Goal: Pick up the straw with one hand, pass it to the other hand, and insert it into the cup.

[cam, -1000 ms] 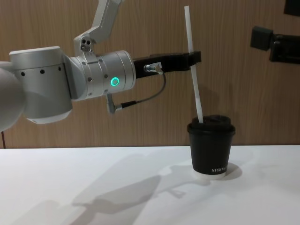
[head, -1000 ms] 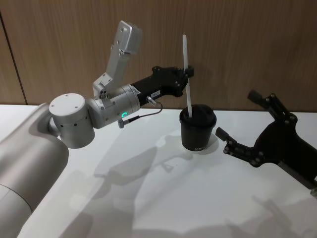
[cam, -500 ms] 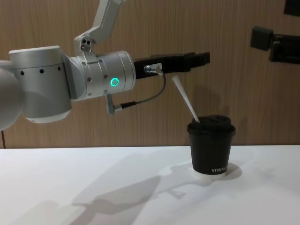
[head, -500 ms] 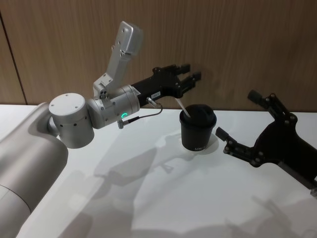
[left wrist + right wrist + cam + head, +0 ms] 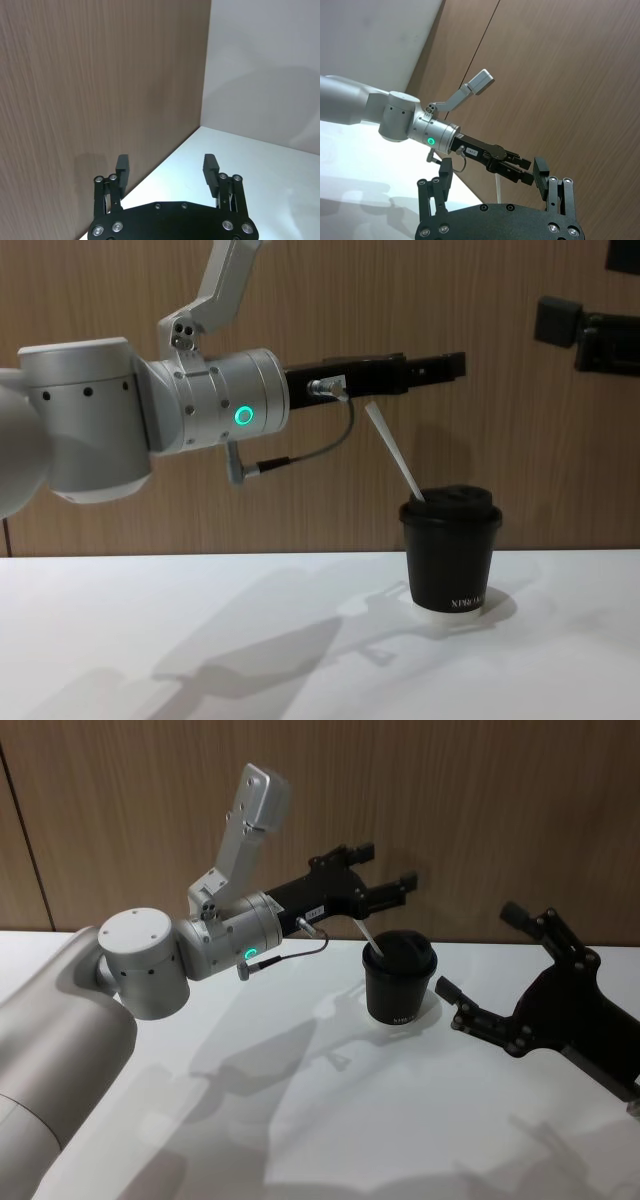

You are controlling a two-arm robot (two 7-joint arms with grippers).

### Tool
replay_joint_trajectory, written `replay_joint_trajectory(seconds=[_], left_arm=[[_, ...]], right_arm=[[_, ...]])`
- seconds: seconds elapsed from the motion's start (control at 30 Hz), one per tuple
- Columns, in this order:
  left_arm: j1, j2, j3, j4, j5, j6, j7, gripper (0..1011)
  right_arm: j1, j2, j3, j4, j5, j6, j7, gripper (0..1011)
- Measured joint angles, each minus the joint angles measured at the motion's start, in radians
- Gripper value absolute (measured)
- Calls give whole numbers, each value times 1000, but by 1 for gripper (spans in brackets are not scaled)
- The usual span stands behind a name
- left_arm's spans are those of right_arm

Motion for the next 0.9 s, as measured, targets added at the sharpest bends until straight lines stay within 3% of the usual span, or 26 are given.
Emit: replay_joint_trajectory(seconds=[0.17, 0.4, 0.9], left_arm=[[4, 4, 2, -4, -5, -5, -16, 1000], [14, 18, 12, -17, -16, -14, -55, 1003], [44, 48, 36, -59, -36, -29, -121, 1003]], right_arm=[[1, 0, 0, -2, 3, 5, -2, 1001], [6, 4, 1, -25, -6, 56, -28, 1001], [61, 0, -26, -112, -21, 287, -95, 1001]])
